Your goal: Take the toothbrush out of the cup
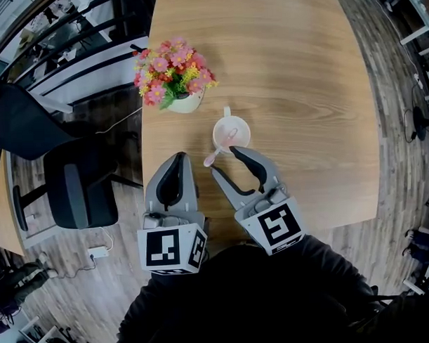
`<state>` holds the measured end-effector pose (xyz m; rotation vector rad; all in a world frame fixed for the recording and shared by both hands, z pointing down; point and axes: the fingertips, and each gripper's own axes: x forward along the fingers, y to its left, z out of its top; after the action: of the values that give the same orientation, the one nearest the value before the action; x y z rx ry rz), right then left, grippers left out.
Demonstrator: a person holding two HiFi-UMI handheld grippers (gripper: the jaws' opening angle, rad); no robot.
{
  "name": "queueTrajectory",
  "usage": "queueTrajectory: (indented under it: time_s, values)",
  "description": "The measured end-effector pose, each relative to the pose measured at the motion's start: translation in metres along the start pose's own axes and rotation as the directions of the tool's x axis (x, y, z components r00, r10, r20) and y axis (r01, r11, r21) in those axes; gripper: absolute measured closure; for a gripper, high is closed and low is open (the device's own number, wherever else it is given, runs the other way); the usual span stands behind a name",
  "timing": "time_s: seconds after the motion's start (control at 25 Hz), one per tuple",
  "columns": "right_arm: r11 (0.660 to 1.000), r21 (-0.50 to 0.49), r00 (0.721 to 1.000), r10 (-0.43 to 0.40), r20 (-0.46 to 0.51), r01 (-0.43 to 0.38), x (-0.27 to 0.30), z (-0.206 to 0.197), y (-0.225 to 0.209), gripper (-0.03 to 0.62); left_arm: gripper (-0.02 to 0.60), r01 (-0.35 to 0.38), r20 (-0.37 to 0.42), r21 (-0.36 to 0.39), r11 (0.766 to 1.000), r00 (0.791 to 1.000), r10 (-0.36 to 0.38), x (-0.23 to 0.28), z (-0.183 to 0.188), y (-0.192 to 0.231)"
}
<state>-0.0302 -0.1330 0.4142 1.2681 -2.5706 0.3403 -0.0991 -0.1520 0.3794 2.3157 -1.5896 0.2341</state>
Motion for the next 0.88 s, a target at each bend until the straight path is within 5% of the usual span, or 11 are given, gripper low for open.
queueTrajectory:
  time_s: [0.88]
  values:
    - [0.998,-0.069,0.999,0.007,-0.048,-0.010,0.036,0.009,-0.015,0.405,0.574,-0.032,-0.021,-0.057,0.998,0.999,0.031,0.027,-0.004,0.023]
